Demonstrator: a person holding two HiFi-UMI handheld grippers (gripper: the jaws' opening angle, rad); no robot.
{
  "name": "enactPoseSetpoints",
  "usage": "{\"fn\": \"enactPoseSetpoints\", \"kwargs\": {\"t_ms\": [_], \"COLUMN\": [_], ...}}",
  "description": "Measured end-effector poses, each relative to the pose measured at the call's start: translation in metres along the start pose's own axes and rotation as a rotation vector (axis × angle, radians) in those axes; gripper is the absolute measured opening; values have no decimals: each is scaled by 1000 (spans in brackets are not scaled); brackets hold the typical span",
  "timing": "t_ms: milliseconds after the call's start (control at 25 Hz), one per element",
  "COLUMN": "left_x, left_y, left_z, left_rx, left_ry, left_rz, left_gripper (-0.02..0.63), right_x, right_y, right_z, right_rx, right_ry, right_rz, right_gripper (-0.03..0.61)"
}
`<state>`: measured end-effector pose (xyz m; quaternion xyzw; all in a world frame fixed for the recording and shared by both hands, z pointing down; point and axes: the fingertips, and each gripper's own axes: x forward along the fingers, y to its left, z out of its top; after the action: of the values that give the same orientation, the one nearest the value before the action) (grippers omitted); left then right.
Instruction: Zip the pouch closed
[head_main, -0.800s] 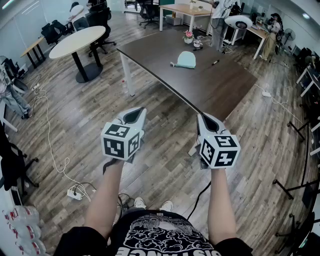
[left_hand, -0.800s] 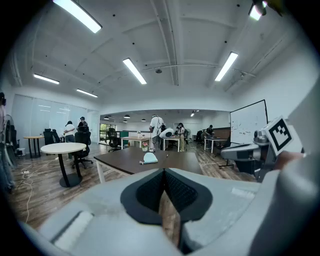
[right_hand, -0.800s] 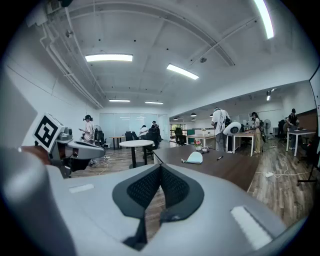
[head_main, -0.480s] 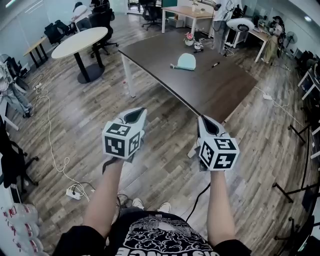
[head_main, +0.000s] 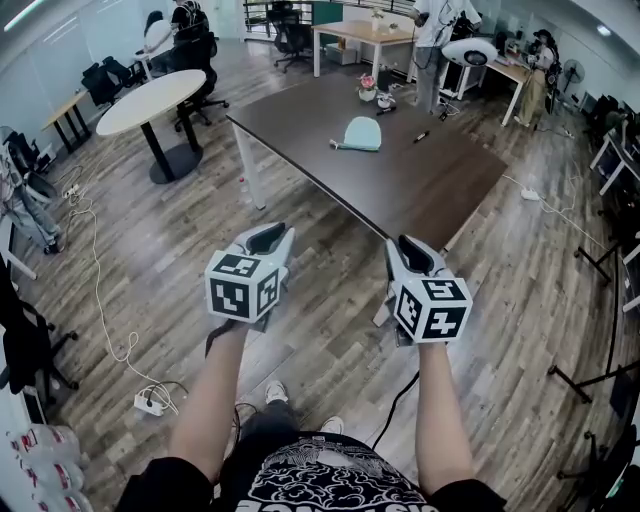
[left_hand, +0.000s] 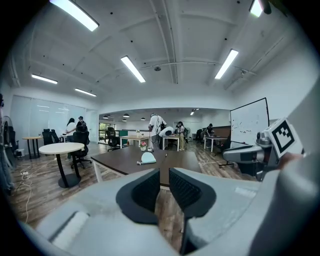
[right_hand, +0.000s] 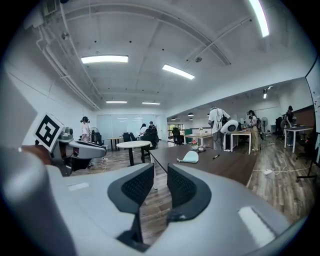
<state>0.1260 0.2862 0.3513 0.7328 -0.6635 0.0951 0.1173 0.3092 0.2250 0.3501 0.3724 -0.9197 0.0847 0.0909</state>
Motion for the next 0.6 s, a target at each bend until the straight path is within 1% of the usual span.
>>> {"fn": "enactPoseSetpoints", "kwargs": {"t_ms": [200, 360, 600], "left_x": [24, 48, 83], "left_y": [15, 36, 79], "left_z": [3, 11, 27], "left_rx": [8, 1, -6], "left_ry": [2, -3, -8], "left_rz": [-31, -74, -119], "left_gripper": [102, 134, 217], "right_x": [26, 51, 94], "right_y": [-4, -7, -1], "right_z": [-1, 5, 18], "right_rx": [-3, 4, 38], "right_ry": [20, 17, 6], "right_rz": [-27, -64, -120], "right_gripper": [126, 175, 244]}}
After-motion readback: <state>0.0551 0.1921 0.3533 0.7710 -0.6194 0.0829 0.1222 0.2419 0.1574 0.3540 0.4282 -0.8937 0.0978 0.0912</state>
